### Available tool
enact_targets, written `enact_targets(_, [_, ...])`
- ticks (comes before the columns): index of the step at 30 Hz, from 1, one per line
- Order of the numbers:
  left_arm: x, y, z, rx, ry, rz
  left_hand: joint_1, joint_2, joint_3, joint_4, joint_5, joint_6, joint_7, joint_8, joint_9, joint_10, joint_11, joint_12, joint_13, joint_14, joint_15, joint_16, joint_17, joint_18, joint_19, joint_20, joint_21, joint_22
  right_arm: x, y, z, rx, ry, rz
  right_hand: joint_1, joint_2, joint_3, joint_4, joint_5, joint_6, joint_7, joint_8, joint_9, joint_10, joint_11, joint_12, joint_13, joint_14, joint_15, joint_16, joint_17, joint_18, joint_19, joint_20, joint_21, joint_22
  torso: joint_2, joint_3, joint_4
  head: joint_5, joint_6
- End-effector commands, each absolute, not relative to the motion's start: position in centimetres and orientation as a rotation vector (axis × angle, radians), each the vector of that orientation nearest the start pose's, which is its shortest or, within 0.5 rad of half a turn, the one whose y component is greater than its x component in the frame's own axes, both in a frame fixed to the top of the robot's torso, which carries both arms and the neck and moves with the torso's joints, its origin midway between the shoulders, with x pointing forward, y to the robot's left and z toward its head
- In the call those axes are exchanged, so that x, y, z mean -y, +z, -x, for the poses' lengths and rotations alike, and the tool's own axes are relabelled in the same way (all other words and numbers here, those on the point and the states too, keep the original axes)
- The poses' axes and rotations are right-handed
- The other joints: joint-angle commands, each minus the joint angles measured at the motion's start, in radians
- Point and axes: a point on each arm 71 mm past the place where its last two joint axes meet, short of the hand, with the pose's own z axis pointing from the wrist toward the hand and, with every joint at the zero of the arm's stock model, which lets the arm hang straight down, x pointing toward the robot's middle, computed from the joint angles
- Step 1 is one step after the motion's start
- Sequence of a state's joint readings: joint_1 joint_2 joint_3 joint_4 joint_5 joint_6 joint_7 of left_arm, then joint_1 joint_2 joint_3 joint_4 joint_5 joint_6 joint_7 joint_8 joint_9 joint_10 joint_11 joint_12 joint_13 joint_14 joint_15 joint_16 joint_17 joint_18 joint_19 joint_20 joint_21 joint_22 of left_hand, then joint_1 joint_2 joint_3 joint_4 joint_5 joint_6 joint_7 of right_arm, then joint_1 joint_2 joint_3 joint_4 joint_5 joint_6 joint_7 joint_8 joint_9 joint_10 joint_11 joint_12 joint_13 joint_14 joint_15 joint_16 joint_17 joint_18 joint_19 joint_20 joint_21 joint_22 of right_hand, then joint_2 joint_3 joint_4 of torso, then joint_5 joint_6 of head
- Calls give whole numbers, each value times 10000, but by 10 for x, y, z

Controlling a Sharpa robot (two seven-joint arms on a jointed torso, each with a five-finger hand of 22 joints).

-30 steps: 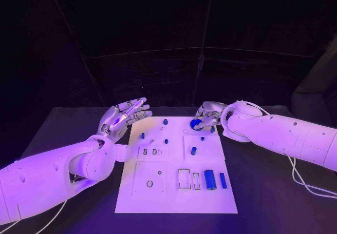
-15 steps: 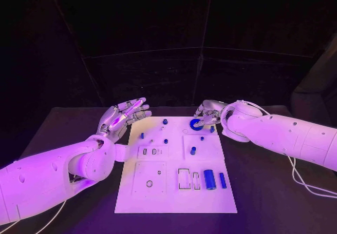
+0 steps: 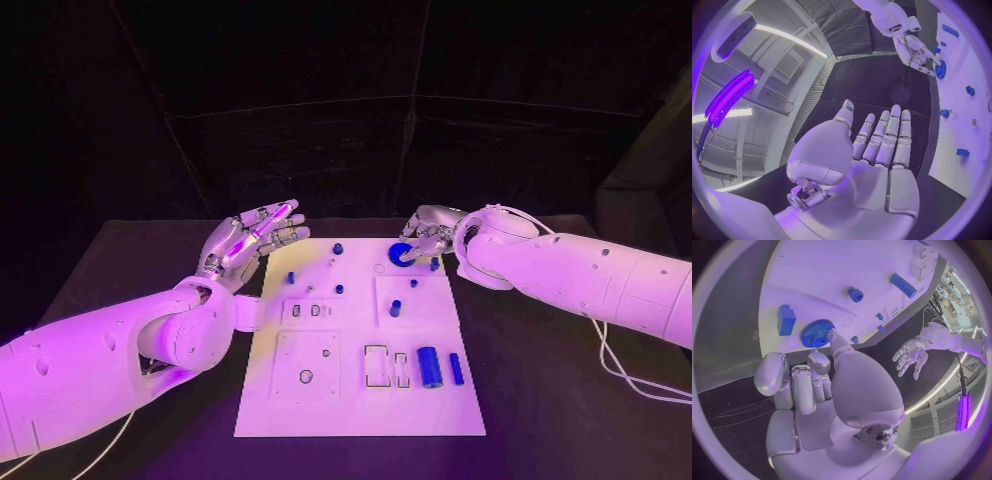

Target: Assemble the parts on the task board

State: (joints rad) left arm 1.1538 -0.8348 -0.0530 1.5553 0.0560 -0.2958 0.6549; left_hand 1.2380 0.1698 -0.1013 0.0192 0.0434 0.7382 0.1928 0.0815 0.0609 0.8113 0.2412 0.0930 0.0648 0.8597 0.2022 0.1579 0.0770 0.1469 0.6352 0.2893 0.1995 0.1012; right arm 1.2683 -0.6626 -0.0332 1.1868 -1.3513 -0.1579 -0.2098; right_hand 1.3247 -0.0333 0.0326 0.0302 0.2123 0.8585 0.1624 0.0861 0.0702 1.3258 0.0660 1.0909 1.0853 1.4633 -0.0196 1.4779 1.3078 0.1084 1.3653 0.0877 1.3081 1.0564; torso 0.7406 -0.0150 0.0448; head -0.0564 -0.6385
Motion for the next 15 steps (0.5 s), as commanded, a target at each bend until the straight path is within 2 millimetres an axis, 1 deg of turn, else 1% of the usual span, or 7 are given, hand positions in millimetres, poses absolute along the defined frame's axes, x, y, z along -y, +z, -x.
enact_targets(1, [-198, -184, -473, -12167, -17387, 10566, 51, 32, 9, -48, 54, -9, 974, -28, 7, 92, 12, -52, -3, 80, 23, -33, -17, 74, 17, 2, 21, -15, 216, -181, -558, -18396, 4166, -31, 84, 9, -14, -9, 27, -1, -11, 20, -1, -9, 9, 42, 17, 713, 67, 36, 723, -112, 77, 23, 64, 16, 2, 0, 9, -24, -6])
enact_targets(2, [-198, -184, -473, -12167, -17388, 10566, 51, 32, 9, -48, 54, -9, 974, -28, 7, 92, 12, -52, -3, 80, 23, -33, -17, 74, 17, 2, 21, -15, 216, -181, -558, -18434, 4145, 2, 84, 9, -14, -9, 27, -1, -11, 20, -1, -9, 9, 42, 17, 713, 67, 36, 723, -112, 77, 23, 64, 16, 5, -1, 2, -46, -12])
enact_targets(4, [-198, -184, -473, -12168, -17387, 10567, 51, 32, 9, -48, 54, -9, 974, -28, 7, 92, 12, -52, -3, 80, 23, -33, -17, 74, 17, 2, 21, -15, 215, -181, -558, -18496, 4123, 53, 88, 7, -14, -11, 27, -1, -11, 21, -1, -11, 9, 42, 18, 714, 67, 39, 728, -112, 75, 23, 63, 13, 7, 3, -5, -35, -12])
enact_targets(9, [-198, -184, -473, -12166, -17380, 10568, 51, 32, 9, -48, 54, -9, 974, -28, 7, 92, 12, -52, -3, 80, 23, -33, -17, 74, 17, 2, 21, -15, 214, -182, -559, -18582, 4079, 64, 107, 19, -8, -12, 32, 23, -14, 38, 5, -8, 8, 63, 48, 713, 68, 39, 726, -112, 74, 24, 69, 21, 2, 6, 3, -32, -40])
enact_targets(13, [-199, -185, -473, -12166, -17378, 10568, 51, 32, 9, -48, 54, -9, 974, -28, 7, 92, 12, -52, -3, 80, 23, -33, -17, 74, 17, 2, 21, -15, 215, -182, -559, -18583, 4026, 48, 158, 72, 22, -17, 51, 94, -26, 86, 18, -5, -1, 95, 100, 713, 63, 46, 738, -114, 73, 23, 83, 39, 3, 7, 9, -25, -46])
enact_targets(15, [-199, -185, -473, -12167, -17378, 10569, 51, 32, 9, -48, 54, -9, 974, -28, 7, 92, 12, -52, -3, 80, 23, -33, -17, 74, 17, 2, 21, -15, 215, -182, -560, -18546, 4033, 45, 237, 146, 75, -40, 75, 151, -36, 125, 26, 5, -13, 135, 157, 713, 56, 52, 746, -118, 77, 19, 101, 66, 3, 8, 6, -21, -48])
